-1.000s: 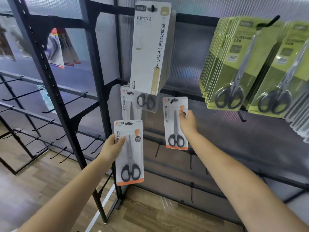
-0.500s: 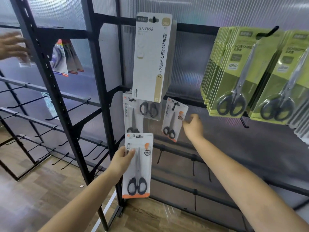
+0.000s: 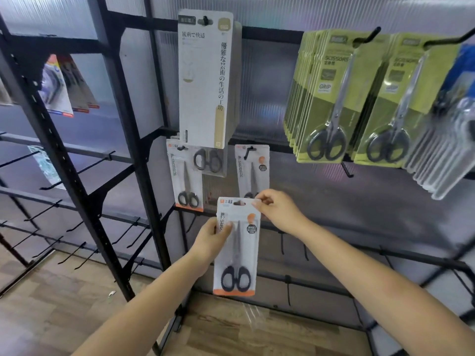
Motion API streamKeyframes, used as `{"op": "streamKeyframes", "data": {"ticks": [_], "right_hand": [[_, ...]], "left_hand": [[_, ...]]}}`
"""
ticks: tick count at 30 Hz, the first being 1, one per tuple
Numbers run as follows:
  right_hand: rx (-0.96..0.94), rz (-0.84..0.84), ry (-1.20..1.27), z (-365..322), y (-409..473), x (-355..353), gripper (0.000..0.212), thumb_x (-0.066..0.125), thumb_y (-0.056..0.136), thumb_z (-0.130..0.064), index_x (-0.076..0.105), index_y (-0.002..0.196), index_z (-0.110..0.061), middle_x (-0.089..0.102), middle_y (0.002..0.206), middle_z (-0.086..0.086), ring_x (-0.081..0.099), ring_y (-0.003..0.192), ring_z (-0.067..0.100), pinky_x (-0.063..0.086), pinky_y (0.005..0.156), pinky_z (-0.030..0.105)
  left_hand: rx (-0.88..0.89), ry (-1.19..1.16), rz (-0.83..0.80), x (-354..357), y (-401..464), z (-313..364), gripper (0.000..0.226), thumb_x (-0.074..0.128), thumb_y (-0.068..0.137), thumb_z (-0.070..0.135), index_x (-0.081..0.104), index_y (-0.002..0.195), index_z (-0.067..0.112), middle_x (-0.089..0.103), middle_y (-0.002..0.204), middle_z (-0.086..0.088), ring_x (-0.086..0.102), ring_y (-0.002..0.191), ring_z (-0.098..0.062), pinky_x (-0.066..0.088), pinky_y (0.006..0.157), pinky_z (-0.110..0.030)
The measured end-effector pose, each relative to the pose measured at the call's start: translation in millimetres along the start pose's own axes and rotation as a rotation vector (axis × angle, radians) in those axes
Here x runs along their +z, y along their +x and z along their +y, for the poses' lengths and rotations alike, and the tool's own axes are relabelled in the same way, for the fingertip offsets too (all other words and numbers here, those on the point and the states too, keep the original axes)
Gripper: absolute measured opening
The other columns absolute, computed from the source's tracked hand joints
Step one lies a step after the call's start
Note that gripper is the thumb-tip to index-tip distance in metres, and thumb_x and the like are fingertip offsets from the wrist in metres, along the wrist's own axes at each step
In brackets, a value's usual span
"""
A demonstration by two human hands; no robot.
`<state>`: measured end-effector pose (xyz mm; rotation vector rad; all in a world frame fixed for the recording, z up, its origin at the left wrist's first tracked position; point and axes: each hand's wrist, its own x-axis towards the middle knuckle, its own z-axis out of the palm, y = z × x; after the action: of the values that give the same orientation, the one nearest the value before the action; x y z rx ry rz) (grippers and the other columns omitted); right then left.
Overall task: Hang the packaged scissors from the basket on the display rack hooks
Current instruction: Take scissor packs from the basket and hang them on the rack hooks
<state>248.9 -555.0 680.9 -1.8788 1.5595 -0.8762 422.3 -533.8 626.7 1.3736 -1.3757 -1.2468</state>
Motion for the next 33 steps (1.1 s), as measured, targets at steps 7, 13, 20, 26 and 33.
{"op": "streamKeyframes", "data": {"ticks": [7, 13, 20, 26, 33], "right_hand": [[-0.04, 0.295, 0.151, -3, 7, -14, 0.008, 0.051, 0.096, -0.014, 0.056, 0.09, -0.013, 0.056, 0.08, -0.01, 0.052, 0.075, 0.004, 0.041, 0.067, 0.014], [-0.058, 0.454, 0.211, -13, 33, -9, 0.006, 0.049, 0.096, -0.015, 0.054, 0.093, -0.015, 0.055, 0.082, -0.009, 0.053, 0.08, 0.008, 0.044, 0.07, 0.018], [-0.025, 0.466, 0.273, -17, 55, -5, 0.015, 0.048, 0.096, -0.01, 0.058, 0.1, 0.0, 0.051, 0.073, -0.008, 0.051, 0.057, -0.019, 0.038, 0.051, 0.003], [-0.024, 0.46, 0.256, -17, 63, -8, 0.011, 0.048, 0.097, -0.012, 0.056, 0.1, -0.006, 0.051, 0.073, -0.008, 0.049, 0.056, -0.023, 0.038, 0.048, 0.001], [0.025, 0.464, 0.24, -10, 78, -7, 0.008, 0.05, 0.096, -0.014, 0.057, 0.098, -0.011, 0.053, 0.072, -0.009, 0.053, 0.058, -0.002, 0.04, 0.046, 0.006]], "left_hand": [[-0.129, -0.071, -0.007, 13, 6, -15, 0.025, 0.064, 0.088, 0.029, 0.05, 0.074, 0.013, 0.055, 0.076, -0.006, 0.051, 0.069, -0.016, 0.039, 0.062, -0.024], [-0.073, -0.125, 0.115, 19, 17, -2, 0.023, 0.064, 0.088, 0.025, 0.052, 0.075, 0.01, 0.051, 0.068, 0.0, 0.046, 0.066, -0.013, 0.036, 0.06, -0.022], [-0.056, -0.143, 0.182, 14, 27, 6, 0.022, 0.06, 0.091, 0.026, 0.052, 0.074, 0.014, 0.05, 0.067, 0.003, 0.044, 0.063, -0.009, 0.036, 0.058, -0.02], [-0.057, -0.145, 0.178, 17, 35, 8, 0.025, 0.057, 0.092, 0.028, 0.051, 0.075, 0.012, 0.044, 0.064, 0.003, 0.039, 0.059, -0.01, 0.032, 0.056, -0.021], [-0.073, -0.174, 0.212, 27, 53, 2, 0.02, 0.056, 0.093, 0.025, 0.053, 0.078, 0.013, 0.051, 0.071, 0.003, 0.046, 0.065, -0.009, 0.037, 0.057, -0.016]]}}
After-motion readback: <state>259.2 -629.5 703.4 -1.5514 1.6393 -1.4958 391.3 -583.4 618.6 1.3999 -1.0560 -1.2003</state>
